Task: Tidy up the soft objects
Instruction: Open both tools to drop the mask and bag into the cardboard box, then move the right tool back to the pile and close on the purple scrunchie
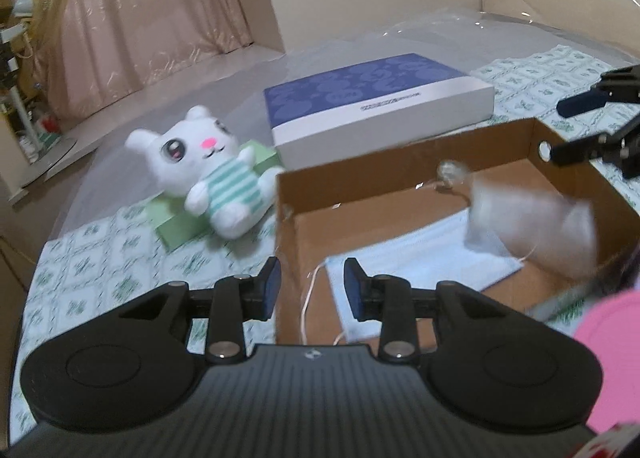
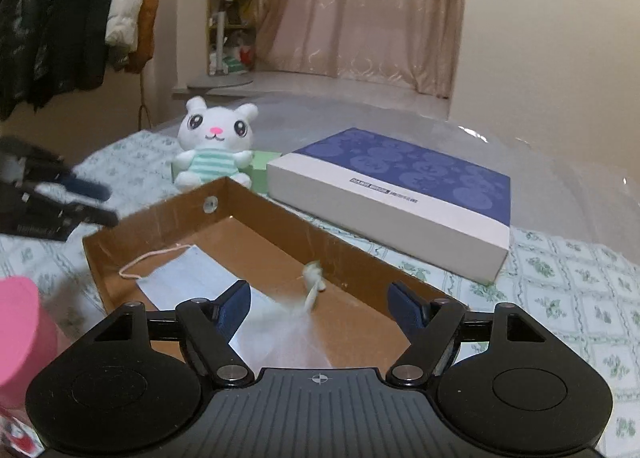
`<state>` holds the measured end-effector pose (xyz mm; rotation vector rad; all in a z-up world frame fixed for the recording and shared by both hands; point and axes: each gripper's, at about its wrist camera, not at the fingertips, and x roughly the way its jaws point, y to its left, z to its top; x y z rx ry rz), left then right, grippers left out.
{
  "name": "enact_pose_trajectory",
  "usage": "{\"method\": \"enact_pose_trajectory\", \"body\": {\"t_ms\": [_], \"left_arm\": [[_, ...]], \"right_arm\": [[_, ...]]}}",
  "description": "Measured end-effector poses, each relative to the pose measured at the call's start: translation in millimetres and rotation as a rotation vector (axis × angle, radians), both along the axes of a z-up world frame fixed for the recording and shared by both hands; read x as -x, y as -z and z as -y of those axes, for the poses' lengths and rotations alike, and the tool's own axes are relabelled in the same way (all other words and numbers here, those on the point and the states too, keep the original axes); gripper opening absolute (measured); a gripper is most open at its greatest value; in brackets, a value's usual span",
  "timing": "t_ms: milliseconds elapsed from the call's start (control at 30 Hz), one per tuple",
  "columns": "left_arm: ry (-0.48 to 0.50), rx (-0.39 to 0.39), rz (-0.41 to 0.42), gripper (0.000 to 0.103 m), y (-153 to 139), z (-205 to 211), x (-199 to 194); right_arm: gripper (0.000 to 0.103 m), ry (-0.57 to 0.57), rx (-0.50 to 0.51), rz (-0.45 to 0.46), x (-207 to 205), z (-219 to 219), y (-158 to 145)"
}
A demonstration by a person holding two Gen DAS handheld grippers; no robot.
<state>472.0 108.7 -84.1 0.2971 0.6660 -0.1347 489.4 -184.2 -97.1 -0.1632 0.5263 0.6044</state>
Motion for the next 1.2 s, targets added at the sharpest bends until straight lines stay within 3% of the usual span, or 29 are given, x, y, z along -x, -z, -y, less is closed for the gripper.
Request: {"method": "enact_pose_trajectory", "body": {"t_ms": [267, 500, 733, 1000, 1200], "left_arm": [[-0.076, 0.073, -0.011, 0.039, -24, -18, 49], [-0.15, 0.131, -0.006, 0.04, -55, -31, 110], [-0.231, 0.169, 0.004, 0.043, -75, -45, 179], [-0.347, 0.169, -0.007, 0.044, -79, -63, 249], [-0.401, 0.189, -0.013, 0.044, -77, -71, 290]], "right_arm": [[0.075, 0.058, -0.108, -0.067, 36, 30, -19], [0.075, 0.101, -0.247, -0.137, 92, 67, -41], [0.075, 0.16, -0.303, -0.159, 156, 98, -52], [0.075, 0.236, -0.342, -0.194, 212, 121, -46], [0.077, 0.265, -0.393, -0.295, 230, 130, -33]]}}
